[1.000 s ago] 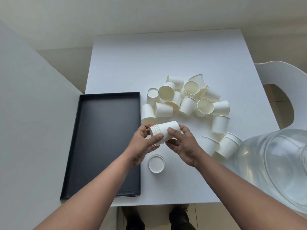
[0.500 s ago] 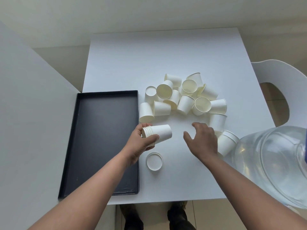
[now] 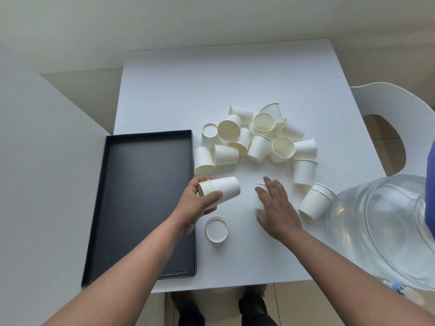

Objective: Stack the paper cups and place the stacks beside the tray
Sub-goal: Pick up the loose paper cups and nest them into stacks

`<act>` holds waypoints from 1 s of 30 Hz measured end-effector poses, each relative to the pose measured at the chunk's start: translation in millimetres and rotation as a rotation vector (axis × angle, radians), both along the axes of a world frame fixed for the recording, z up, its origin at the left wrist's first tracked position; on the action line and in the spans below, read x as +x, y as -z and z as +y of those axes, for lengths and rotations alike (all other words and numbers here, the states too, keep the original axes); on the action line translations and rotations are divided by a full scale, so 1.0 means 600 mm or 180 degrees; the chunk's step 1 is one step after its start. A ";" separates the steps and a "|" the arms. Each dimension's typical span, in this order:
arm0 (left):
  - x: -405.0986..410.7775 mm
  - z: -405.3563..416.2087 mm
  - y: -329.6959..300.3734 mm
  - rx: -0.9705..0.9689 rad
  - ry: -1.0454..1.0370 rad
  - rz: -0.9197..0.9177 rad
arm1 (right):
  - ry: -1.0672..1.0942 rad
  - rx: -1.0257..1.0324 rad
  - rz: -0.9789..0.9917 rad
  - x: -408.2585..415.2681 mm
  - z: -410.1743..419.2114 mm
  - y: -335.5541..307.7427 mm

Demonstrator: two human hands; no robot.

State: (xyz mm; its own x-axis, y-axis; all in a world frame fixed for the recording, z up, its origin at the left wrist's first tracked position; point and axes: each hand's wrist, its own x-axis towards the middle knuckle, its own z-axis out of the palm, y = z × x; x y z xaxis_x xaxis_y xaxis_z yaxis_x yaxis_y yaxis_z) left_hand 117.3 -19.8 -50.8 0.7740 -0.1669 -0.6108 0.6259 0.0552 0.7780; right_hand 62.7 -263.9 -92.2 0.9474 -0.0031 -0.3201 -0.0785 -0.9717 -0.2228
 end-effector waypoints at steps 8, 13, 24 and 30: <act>0.000 0.004 0.001 0.0006 -0.0022 0.0003 | 0.0504 0.0870 -0.0305 0.004 0.001 0.008; 0.002 0.012 -0.001 -0.0062 -0.0100 -0.0011 | 0.0970 0.2076 -0.0221 0.017 0.013 -0.024; 0.014 0.016 -0.020 -0.0163 -0.0171 -0.0005 | 0.0860 0.3220 0.0547 0.049 0.012 -0.091; 0.009 -0.006 -0.030 -0.0362 0.0149 0.0139 | 0.0711 0.3308 0.0709 0.057 0.041 -0.110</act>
State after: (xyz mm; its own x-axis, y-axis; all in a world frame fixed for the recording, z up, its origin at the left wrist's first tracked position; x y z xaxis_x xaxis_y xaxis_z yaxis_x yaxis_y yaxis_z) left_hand 122.8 -23.4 -32.7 0.7368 -0.2722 -0.6189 0.6630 0.1115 0.7403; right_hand 97.0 -239.1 -26.0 0.8794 0.2036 -0.4304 -0.3706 -0.2750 -0.8872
